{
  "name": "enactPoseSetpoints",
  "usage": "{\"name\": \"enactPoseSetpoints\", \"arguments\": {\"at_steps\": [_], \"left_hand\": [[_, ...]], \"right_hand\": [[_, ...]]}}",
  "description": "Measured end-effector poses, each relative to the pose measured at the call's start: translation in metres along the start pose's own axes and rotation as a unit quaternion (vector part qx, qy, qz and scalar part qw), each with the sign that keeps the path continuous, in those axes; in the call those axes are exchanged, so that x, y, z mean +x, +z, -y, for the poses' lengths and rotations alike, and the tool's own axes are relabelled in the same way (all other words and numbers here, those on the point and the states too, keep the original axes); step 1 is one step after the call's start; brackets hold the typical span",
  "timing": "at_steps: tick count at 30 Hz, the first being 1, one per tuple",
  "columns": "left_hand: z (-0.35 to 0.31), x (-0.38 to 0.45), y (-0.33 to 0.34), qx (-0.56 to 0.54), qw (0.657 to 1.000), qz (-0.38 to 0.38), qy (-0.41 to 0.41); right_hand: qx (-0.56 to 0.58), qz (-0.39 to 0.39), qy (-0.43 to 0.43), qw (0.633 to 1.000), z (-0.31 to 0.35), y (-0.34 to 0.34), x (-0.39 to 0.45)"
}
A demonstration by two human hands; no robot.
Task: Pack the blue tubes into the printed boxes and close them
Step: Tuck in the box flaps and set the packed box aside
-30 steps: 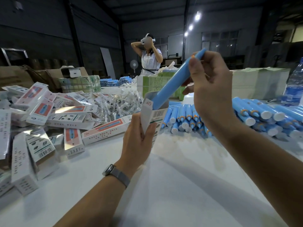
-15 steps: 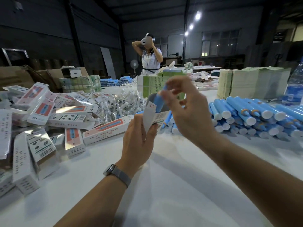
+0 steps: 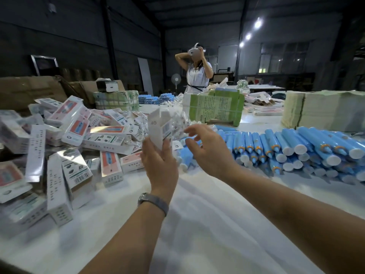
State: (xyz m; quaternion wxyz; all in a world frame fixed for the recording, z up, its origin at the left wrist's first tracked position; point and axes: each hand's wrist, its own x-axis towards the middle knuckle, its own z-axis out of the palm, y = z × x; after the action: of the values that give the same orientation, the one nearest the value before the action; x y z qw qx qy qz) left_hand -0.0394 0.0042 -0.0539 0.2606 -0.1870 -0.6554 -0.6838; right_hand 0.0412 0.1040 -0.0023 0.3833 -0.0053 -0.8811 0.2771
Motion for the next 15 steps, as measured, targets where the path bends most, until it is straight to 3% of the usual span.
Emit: {"name": "enactPoseSetpoints", "arguments": {"at_steps": [4, 7, 15], "left_hand": [[0.01, 0.012, -0.009, 0.042, 0.998, -0.045, -0.013], [0.012, 0.011, -0.012, 0.062, 0.997, -0.047, 0.003], [0.017, 0.012, -0.011, 0.058, 0.998, -0.022, 0.015]], "right_hand": [[-0.113, 0.143, 0.011, 0.983, -0.008, 0.05, 0.053], [-0.233, 0.26, -0.02, 0.937, -0.01, 0.089, 0.089], [-0.323, 0.363, 0.018, 0.874, -0.036, 0.134, 0.125]]}}
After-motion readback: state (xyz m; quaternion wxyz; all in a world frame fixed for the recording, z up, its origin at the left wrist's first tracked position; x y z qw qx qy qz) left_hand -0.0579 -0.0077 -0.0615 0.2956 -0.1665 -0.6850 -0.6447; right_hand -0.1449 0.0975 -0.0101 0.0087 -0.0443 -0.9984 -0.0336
